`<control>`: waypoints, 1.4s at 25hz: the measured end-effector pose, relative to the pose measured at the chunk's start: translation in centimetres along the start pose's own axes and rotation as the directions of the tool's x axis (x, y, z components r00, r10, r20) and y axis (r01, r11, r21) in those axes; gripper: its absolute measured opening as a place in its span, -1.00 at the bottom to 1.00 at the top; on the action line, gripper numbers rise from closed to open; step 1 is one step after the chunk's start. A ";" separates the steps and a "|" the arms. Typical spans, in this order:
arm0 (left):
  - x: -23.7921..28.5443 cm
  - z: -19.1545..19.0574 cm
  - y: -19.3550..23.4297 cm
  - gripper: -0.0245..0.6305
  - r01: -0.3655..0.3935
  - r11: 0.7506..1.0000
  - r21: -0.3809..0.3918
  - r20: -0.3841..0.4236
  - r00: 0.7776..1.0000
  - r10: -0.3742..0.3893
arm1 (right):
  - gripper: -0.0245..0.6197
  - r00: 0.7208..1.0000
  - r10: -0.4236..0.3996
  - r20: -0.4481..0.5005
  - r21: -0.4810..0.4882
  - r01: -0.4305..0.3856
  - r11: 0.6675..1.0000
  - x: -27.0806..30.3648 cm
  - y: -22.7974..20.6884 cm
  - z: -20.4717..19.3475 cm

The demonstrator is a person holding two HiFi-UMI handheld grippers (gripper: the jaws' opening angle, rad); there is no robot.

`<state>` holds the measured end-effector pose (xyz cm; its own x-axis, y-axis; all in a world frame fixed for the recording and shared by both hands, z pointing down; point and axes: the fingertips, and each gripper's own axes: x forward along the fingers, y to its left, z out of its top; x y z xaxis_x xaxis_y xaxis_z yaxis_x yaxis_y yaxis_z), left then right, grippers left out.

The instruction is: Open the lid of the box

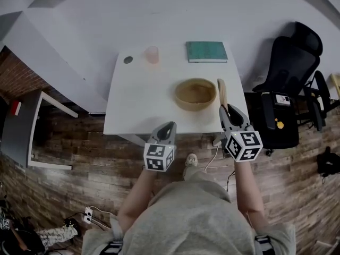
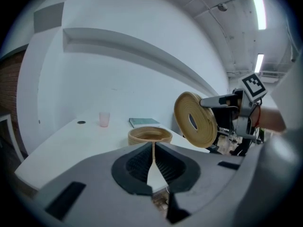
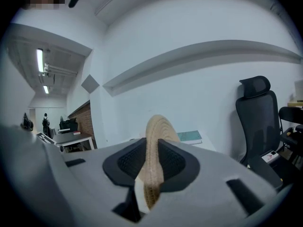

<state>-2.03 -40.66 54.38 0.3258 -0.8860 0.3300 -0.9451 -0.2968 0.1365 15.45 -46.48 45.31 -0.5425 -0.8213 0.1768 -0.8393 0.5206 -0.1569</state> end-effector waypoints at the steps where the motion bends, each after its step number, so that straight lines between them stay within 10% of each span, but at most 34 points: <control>1: -0.7 -0.1 -0.4 -0.87 0.004 1.000 -0.003 0.005 1.000 -0.004 | -0.68 1.000 -0.003 0.005 0.005 0.003 1.000 -0.9 0.4 -0.1; 35: -18.4 -4.9 -8.1 -0.88 0.010 0.995 -0.104 0.079 0.997 -0.002 | -0.67 0.995 0.091 0.047 0.060 -0.094 0.994 -18.8 10.9 -4.8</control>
<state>-0.29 -20.19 51.82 0.3250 -0.9106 0.2554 -0.9343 -0.2672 0.2362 16.33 -24.24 44.99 -0.6146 -0.7802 0.1161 -0.7807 0.5807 -0.2306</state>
